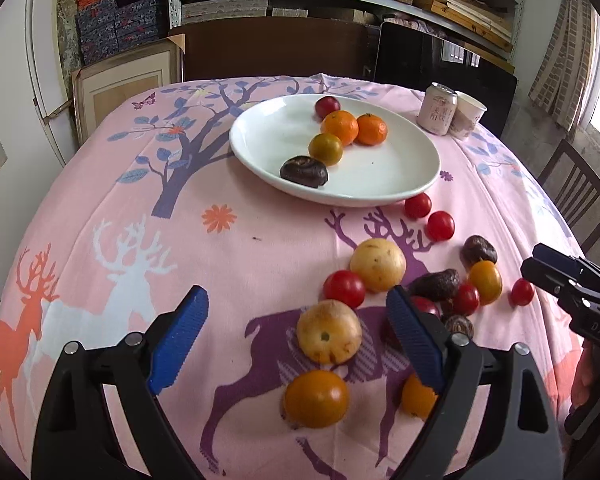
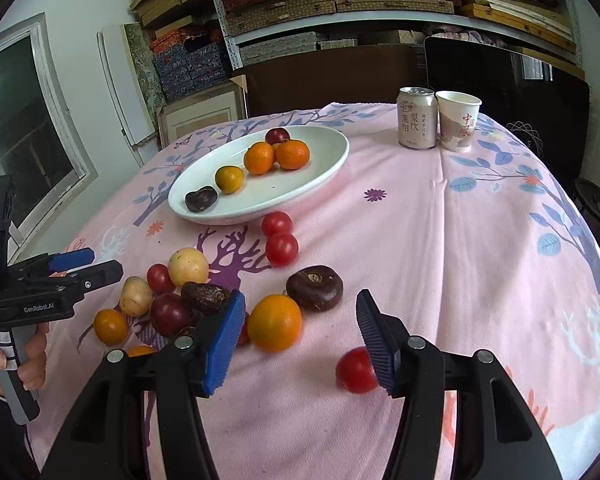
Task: Organize fruits
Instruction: 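Grasp the red tomato with the right gripper while the left gripper grasps an orange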
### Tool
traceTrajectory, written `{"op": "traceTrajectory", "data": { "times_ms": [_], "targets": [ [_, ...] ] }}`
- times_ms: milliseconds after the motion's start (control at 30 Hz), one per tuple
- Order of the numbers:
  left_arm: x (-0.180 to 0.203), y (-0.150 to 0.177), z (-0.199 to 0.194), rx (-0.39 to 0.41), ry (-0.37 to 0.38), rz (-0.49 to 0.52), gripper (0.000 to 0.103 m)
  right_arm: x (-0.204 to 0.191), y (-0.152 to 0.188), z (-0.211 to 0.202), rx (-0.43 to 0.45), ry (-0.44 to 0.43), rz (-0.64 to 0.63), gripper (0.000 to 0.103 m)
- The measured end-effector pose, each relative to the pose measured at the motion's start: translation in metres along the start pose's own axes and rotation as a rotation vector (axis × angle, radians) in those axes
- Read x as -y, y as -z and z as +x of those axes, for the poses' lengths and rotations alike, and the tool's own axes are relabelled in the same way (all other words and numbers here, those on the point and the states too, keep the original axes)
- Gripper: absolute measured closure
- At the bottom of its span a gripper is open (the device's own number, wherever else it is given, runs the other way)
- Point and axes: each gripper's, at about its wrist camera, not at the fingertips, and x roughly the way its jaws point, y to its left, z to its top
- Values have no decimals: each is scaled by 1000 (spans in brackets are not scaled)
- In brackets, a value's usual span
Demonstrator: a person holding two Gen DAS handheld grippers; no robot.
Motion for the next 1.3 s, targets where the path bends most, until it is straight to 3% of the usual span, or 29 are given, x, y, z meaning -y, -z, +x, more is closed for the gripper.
{"op": "traceTrajectory", "data": {
  "times_ms": [133,367,433,500,633,833,867,933,1000,1067,1167,1300],
  "targets": [
    [4,19,-13,16,-20,27,14,13,12,-6,8,18,28,44],
    [9,41,-27,19,-45,61,13,17,30,5,-88,67,9,45],
    [10,45,-28,14,-45,65,13,17,32,10,-106,74,4,59],
    [10,47,-28,11,-49,69,13,22,34,16,-136,64,26,65],
    [7,49,-25,1,-50,62,13,32,33,17,-122,34,80,72],
    [-4,52,-11,-32,-40,20,14,31,32,16,-112,48,77,72],
    [-5,52,-9,-37,-32,19,18,31,31,14,-104,49,77,72],
    [-3,53,-3,-60,-17,28,37,29,30,10,-85,37,72,72],
    [-1,53,4,-88,25,23,48,27,30,8,-77,29,58,72],
    [4,53,5,-93,67,27,64,23,30,8,-81,24,43,72],
    [16,54,3,-84,26,85,67,21,30,6,-75,14,34,72],
    [25,51,-11,-63,37,113,67,18,29,-1,-48,-6,29,72]
  ]
}}
